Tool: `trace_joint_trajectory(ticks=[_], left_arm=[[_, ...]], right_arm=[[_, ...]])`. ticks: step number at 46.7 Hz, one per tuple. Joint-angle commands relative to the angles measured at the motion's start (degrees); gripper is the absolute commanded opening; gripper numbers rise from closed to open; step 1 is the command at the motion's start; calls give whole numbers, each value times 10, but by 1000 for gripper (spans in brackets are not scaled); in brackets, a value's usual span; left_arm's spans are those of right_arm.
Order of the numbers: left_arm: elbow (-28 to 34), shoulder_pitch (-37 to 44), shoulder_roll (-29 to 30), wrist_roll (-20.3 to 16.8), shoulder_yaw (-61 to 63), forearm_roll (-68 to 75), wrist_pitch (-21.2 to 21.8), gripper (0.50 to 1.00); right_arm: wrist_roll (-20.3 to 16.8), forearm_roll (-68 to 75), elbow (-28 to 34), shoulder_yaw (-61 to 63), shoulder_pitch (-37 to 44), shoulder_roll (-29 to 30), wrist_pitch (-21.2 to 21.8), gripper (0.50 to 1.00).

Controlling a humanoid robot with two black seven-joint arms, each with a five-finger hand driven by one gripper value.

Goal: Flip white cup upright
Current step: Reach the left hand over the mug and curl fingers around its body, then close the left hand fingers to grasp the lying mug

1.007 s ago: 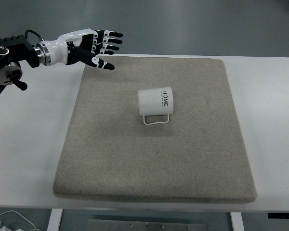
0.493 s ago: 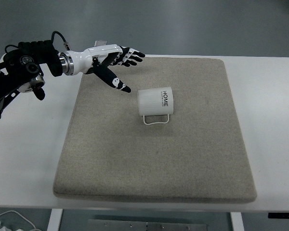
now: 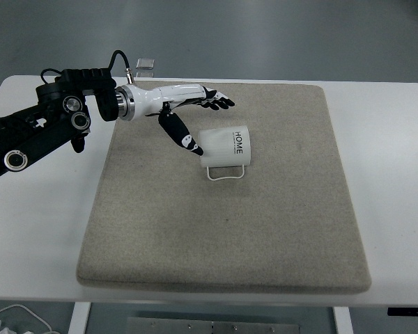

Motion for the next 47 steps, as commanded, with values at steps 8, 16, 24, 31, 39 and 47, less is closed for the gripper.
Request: trace_joint_trajectory(ticks=[8,16,24,31,39,47], left_arm=[[-2,7,-30,1,47,72,71,984],[-3,7,-40,2,61,80,84,984],[0,9,-49,27,61,82,87,981],[3,10,-56,33,61,96,107,981],[5,21,-68,33,62,123,123,981],[10,21,-70,33,65,124,123,977]], right_arm=[[0,0,0,0,0,0,0,930],[0,0,0,0,0,0,0,930],[0,0,0,0,0,0,0,930],[0,0,0,0,0,0,0,930],[0,-1,0,0,0,0,0,930],[0,0,0,0,0,0,0,930]])
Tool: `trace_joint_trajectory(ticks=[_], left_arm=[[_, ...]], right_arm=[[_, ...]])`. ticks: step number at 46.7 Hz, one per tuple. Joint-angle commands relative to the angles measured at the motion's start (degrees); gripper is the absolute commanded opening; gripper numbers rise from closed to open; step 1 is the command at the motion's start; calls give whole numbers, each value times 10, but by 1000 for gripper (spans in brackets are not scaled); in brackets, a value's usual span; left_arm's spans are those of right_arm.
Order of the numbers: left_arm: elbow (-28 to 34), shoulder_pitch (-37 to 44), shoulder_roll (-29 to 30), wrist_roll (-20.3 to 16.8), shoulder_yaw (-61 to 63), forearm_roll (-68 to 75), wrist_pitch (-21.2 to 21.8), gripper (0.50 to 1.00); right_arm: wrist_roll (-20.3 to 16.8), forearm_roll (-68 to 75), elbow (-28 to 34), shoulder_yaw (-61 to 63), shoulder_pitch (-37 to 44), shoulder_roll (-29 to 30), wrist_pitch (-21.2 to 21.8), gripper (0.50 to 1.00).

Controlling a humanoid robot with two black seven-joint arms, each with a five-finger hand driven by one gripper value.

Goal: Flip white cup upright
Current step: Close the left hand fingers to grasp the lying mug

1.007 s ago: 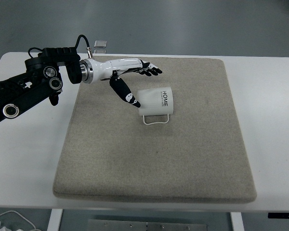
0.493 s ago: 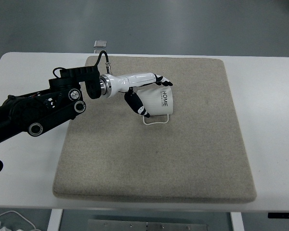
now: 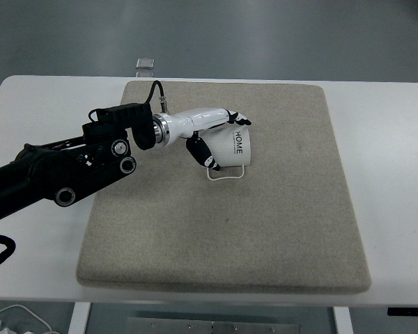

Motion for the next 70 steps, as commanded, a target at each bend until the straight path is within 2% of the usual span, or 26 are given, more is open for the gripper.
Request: trace_joint_trajectory(ticks=[1,9,13,21,28,32,34,45,55,64,70], left_arm=[[3,0,0,0,2,0,0,973],[4,1,-3,0,3,-1,0,966],[11,3,-4,0,3,0,-1,943],[16,6,-5,0,3,3,0,928],[26,7,-13,0,3,4,1,879],[28,7,-15,0,3,4,1,821],[28,7,-15,0,3,4,1,812],[27,7,-15,0,2,2,1,500],[27,8,-9,-10,-10,-17,4,500],[26,11,-2,-22,-16,-129,10,500],[27,13,-1,-47,-31,-204,56,500]], right_arm=[[0,0,0,0,0,0,0,930],[0,0,0,0,0,0,0,930],[0,0,0,0,0,0,0,930],[0,0,0,0,0,0,0,930],[0,0,0,0,0,0,0,930],[0,0,0,0,0,0,0,930],[0,0,0,0,0,0,0,930],[0,0,0,0,0,0,0,930],[0,0,0,0,0,0,0,930],[0,0,0,0,0,0,0,930],[0,0,0,0,0,0,0,930]])
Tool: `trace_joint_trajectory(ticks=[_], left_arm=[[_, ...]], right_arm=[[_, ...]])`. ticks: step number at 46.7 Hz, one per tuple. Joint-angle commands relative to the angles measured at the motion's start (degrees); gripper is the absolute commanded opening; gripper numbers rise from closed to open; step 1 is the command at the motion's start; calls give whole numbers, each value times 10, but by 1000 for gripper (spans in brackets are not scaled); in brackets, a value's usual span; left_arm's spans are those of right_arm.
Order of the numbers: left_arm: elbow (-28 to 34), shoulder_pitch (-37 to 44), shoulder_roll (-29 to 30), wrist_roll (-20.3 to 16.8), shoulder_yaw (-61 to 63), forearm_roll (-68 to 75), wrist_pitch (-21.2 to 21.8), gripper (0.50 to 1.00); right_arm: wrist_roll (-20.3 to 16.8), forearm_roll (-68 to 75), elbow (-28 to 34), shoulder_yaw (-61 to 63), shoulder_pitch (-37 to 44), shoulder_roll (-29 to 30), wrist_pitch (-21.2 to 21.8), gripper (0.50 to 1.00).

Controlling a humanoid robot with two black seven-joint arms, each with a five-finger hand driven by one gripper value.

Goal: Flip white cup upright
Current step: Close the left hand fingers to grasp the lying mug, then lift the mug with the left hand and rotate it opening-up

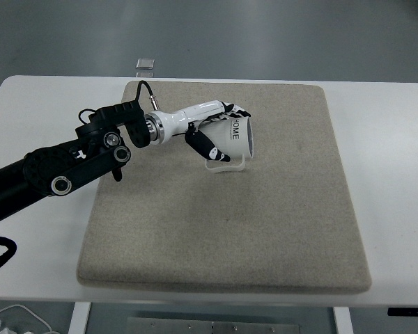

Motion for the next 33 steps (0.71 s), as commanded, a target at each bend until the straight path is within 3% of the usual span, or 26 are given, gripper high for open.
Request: trace_joint_trajectory(ticks=[1,6,12,25,33], left_arm=[[1,1,0,-16,-5,-42,40,500],[1,8,1,-41,-6,-66,95,500],[4,33,1,-106,-7,-104,146,500],[4,38,12,-137,-9,-159,135,500],[4,47,26,-226,-20,-261,97,500]], right_arm=[[0,0,0,0,0,0,0,930],[0,-1,0,0,0,0,0,930],[0,0,0,0,0,0,0,930],[0,0,0,0,0,0,0,930],[0,0,0,0,0,0,0,930]])
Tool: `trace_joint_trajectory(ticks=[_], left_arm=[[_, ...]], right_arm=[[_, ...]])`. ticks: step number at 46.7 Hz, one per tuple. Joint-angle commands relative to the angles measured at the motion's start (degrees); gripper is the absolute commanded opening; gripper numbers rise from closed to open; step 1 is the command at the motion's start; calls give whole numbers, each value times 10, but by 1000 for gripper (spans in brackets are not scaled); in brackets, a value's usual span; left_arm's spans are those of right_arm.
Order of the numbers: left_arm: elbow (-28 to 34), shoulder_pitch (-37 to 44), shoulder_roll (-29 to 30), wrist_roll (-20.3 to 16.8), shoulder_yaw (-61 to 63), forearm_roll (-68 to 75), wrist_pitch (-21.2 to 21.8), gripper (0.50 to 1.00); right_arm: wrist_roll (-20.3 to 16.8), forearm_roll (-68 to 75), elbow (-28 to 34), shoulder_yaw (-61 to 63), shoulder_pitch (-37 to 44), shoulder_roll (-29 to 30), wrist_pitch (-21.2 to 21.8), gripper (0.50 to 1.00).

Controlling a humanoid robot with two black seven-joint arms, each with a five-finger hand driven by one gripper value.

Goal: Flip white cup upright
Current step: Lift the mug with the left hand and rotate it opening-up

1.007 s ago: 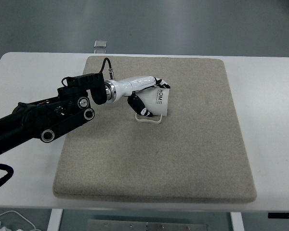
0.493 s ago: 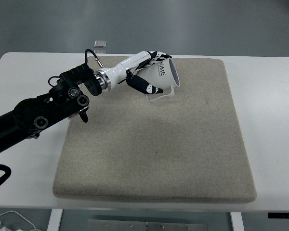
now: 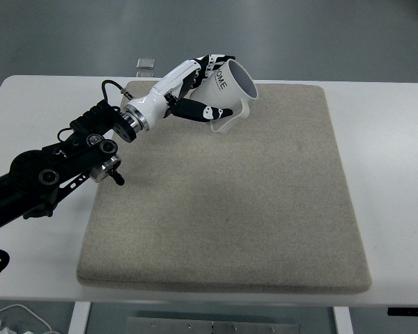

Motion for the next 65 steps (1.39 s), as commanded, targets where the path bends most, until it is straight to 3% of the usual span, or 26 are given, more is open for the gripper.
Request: trace_joint_trajectory(ticks=[1,10,18,28,43,50,65], left_arm=[[0,8,11,-46,-2,-57,-34,500],[14,12,32,-96,-5,-88,-103,500],[57,25,39,-144,-18,-102,-200,500],[80,48,40,-165,-53,-118,-254,500],[122,62,51,-165,-53,-113,-367,500],[154,64,47,-165,-48,-109,-377,500],[156,67,46,-165,-45,-101,-379,500]], right_arm=[[0,0,0,0,0,0,0,930],[0,-1,0,0,0,0,0,930],[0,0,0,0,0,0,0,930],[0,0,0,0,0,0,0,930],[0,0,0,0,0,0,0,930],[0,0,0,0,0,0,0,930],[0,0,0,0,0,0,0,930]])
